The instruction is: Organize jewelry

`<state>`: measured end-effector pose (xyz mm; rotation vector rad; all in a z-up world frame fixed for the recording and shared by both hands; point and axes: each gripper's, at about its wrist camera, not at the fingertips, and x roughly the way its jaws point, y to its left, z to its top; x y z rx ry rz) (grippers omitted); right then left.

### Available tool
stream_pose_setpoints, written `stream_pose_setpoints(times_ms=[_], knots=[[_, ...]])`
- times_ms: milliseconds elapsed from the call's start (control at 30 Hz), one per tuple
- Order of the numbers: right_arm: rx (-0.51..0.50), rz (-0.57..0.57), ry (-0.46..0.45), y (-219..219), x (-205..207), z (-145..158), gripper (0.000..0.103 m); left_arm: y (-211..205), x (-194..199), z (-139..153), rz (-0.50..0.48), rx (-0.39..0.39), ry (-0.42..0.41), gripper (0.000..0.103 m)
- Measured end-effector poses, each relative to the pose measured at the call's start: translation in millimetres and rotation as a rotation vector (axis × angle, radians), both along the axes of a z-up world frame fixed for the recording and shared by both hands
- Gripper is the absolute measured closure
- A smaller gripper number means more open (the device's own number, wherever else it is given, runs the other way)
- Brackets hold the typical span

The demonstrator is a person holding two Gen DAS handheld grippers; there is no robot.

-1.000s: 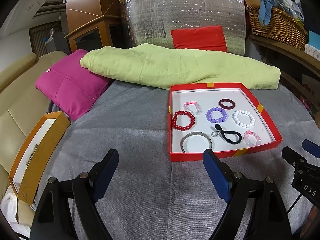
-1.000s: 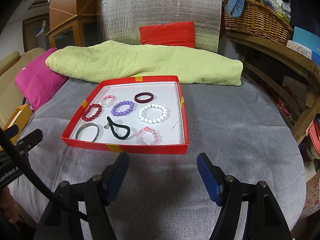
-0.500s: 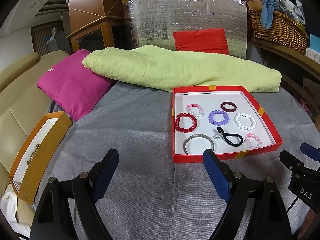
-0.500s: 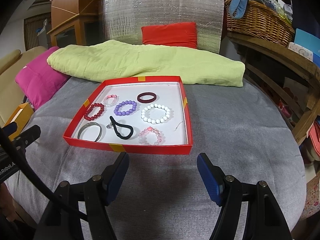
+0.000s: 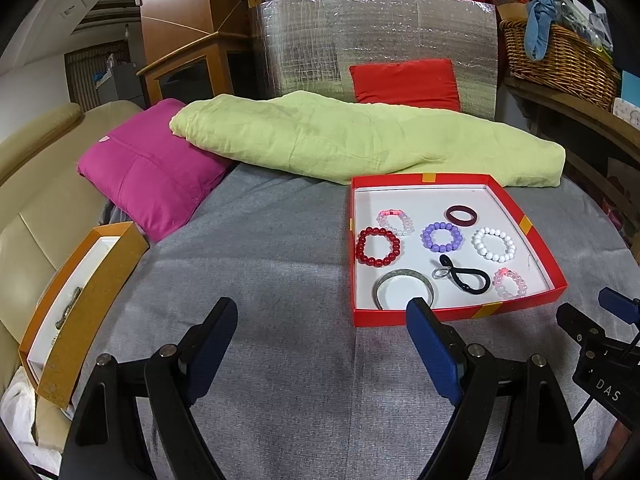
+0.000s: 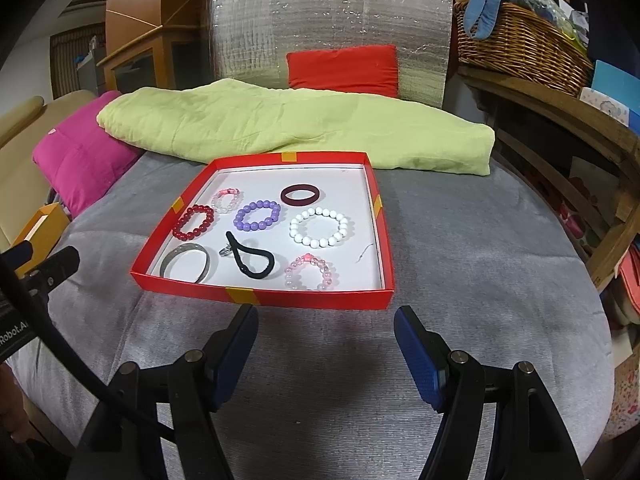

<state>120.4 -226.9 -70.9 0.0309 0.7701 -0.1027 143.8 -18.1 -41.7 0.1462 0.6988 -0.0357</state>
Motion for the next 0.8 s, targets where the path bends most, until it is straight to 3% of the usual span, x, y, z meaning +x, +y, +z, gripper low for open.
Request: stream_pose_setpoints(times_ms=[800], knots=[[-0.008,0.008,0.003,6.6,2.5,-1.9,0.029,2.2,-0.7,1.3,0.005,0.007,-0.012,0.016]])
